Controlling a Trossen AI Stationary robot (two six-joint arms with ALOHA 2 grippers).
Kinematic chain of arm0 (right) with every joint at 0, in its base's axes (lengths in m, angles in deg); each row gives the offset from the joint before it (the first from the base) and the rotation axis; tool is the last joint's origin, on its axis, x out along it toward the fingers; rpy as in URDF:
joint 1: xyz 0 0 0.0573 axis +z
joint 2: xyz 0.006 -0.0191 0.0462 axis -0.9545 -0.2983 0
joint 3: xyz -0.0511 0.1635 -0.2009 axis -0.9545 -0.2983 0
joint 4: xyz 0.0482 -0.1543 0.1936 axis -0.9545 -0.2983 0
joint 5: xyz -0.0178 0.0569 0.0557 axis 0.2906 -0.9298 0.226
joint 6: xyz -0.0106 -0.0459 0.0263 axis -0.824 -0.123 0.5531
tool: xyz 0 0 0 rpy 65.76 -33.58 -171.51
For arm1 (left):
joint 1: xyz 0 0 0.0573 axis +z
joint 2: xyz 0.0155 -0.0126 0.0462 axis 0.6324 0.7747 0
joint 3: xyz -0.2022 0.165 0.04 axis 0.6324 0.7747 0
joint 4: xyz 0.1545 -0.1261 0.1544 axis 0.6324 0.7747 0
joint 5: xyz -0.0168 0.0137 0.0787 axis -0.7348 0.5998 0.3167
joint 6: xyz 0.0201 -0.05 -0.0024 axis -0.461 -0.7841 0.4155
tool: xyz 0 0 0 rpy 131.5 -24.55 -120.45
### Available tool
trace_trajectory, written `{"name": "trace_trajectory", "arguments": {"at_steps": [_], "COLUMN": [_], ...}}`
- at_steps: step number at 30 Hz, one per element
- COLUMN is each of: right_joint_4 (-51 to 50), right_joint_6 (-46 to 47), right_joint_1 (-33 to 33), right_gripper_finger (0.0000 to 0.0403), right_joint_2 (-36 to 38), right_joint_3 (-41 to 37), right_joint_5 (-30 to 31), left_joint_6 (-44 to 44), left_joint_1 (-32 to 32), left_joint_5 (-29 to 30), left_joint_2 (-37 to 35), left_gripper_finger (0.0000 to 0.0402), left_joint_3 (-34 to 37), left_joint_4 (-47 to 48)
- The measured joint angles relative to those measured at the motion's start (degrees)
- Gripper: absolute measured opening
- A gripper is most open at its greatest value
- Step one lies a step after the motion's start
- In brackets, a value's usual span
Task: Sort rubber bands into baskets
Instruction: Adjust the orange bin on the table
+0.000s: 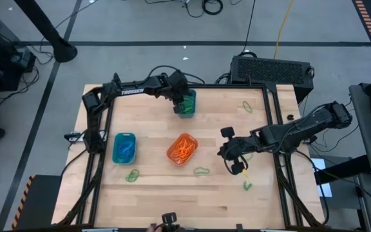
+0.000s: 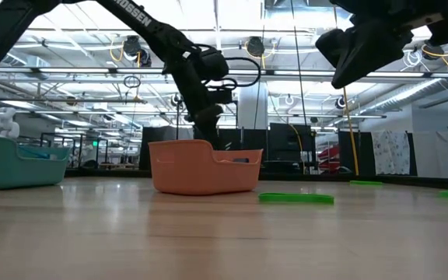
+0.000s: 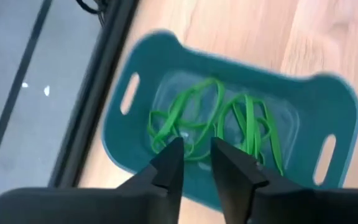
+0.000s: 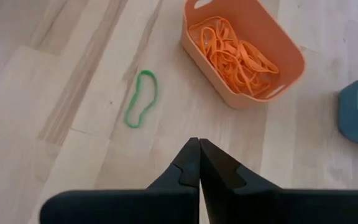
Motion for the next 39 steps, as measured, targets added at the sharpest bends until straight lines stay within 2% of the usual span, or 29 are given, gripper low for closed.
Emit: {"name": "trace_trajectory", "arguments": {"at_steps": [3,6,13,18,22,27,29,32,35,39], "right_joint_4": [0.43,2.26,9.66,15.16,20.47,20.85,21.64,24.68,26.77,26.72], "right_joint_6": [0.18,0.08,-3.16,-6.44,-8.25,-8.73,-8.62,-8.80,-8.85,-8.80], "right_joint_1": [-0.26,-0.42,-1.29,-3.04,-5.14,-7.92,-9.41,-11.49,-13.05,-14.67], "right_gripper_finger": [0.0000,0.0000,0.0000,0.0000,0.0000,0.0000,0.0000,0.0000,0.0000,0.0000], "right_joint_2": [0.00,0.00,-2.30,-8.52,-14.55,-19.57,-21.50,-24.53,-26.41,-27.60], "right_joint_3": [0.01,0.00,0.00,-0.04,-0.04,-0.04,-0.04,-0.04,-0.04,-0.02], "right_joint_5": [0.00,0.00,-0.10,-0.26,-0.28,-0.59,-4.56,-10.33,-10.78,-11.91], "left_joint_6": [-0.12,0.91,1.56,-5.28,-8.99,-9.87,-10.71,-10.77,-13.39,-14.21], "left_joint_1": [-0.32,-0.75,-2.89,-6.28,-11.59,-18.08,-19.62,-21.23,-22.05,-23.50], "left_joint_5": [0.23,-0.65,-1.50,-7.98,-8.17,-7.67,-7.24,-7.18,-7.10,-6.70], "left_joint_2": [-0.26,-1.68,-8.02,-11.85,-13.31,-13.25,-13.22,-13.22,-13.22,-13.23], "left_gripper_finger": [0.0104,0.0110,0.0111,0.0111,0.0111,0.0111,0.0111,0.0111,0.0111,0.0111], "left_joint_3": [-0.26,-0.24,-0.23,3.13,10.96,20.45,22.99,24.81,25.36,25.66], "left_joint_4": [-0.21,3.75,20.63,30.65,28.57,18.85,13.75,9.05,4.67,3.55]}}
